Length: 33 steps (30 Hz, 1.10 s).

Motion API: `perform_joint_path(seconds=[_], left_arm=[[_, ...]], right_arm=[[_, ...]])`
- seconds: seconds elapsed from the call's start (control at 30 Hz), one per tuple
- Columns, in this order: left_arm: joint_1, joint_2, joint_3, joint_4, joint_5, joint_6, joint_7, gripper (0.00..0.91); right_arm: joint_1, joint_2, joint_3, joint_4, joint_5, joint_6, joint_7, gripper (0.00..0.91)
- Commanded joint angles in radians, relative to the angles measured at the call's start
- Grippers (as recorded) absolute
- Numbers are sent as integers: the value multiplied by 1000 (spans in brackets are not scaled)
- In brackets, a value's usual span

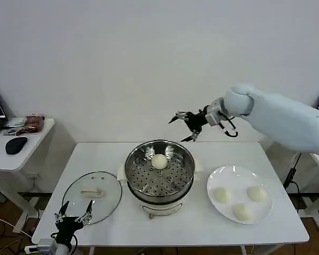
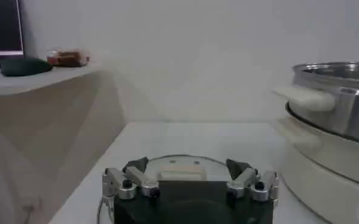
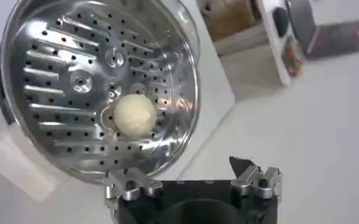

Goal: Take steamed baozi put them in steamer then cover it.

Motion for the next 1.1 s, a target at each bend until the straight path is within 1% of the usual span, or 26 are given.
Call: perform_joint_path(seconds=[0.03,0.1,0.23,0.3,0.47,0.63,0.87,1.1], left_arm=[[4,2,1,-1,0,-1,1,907],[6,3,1,-2,1,-1,0,907],[13,5,0,-8,1,-1,0,907],[15,5,1,-11,2,-1,0,907],[19,3,1,-13,5,-1,0,907],[28,-2,0,-23,9,-2,0,907],[32,-10,0,-31,11,-2,-2,907],[30,-18,6,-27,13,-2,-2,907]], right_arm=[[44,-150,-69,84,68,-114,-47,907],[67,-178,-100,100,70,-122,-59,907],[123,-230,-214,131,79,-142,-90,907],[142,-238,-256,133,78,-148,-101,907],[181,-244,-356,148,120,-182,-125,907],[178,-243,-423,181,148,-218,-147,907],[146,-210,-464,163,147,-238,-154,907],[71,-177,-440,97,121,-238,-150,907]])
